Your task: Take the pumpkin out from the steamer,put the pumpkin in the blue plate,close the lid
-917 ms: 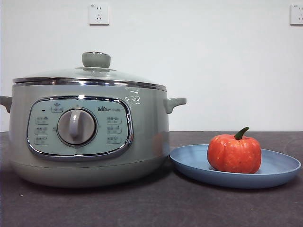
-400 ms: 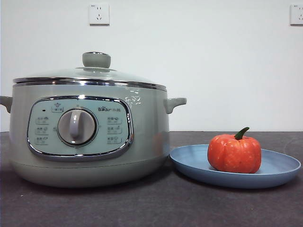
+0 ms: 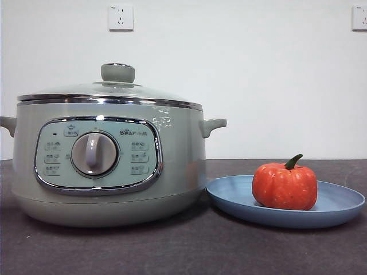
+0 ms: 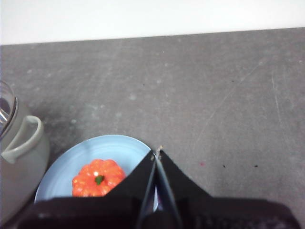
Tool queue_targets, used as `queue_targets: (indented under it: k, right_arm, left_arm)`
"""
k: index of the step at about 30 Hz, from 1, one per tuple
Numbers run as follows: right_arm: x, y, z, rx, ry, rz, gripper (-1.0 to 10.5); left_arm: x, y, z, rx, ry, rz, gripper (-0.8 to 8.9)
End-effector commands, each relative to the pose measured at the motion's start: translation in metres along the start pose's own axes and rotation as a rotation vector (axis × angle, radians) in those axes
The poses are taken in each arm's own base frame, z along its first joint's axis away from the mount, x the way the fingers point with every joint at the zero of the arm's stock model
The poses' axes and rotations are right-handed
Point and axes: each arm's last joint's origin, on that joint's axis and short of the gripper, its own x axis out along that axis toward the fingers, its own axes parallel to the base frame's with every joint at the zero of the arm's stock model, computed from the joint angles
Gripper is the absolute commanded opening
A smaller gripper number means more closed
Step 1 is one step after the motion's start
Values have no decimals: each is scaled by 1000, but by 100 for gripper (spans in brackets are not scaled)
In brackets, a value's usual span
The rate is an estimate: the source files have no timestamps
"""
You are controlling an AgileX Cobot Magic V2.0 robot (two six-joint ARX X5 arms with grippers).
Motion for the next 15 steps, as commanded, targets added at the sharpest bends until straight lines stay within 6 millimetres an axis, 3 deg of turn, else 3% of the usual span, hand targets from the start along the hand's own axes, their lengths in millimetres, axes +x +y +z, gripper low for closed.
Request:
queue_targets:
  k: [1, 10, 15]
  right_arm:
    - [1, 0, -3, 5, 6, -1, -16]
    - [1, 0, -3, 4, 8, -2, -16]
    - [1, 0, -3, 4, 8, -2, -16]
  left_arm:
    - [8, 5, -20, -4, -48, 77, -4]
    - [31, 15, -91, -46, -51, 205, -4]
    - [37, 16, -118, -76, -19, 223, -4]
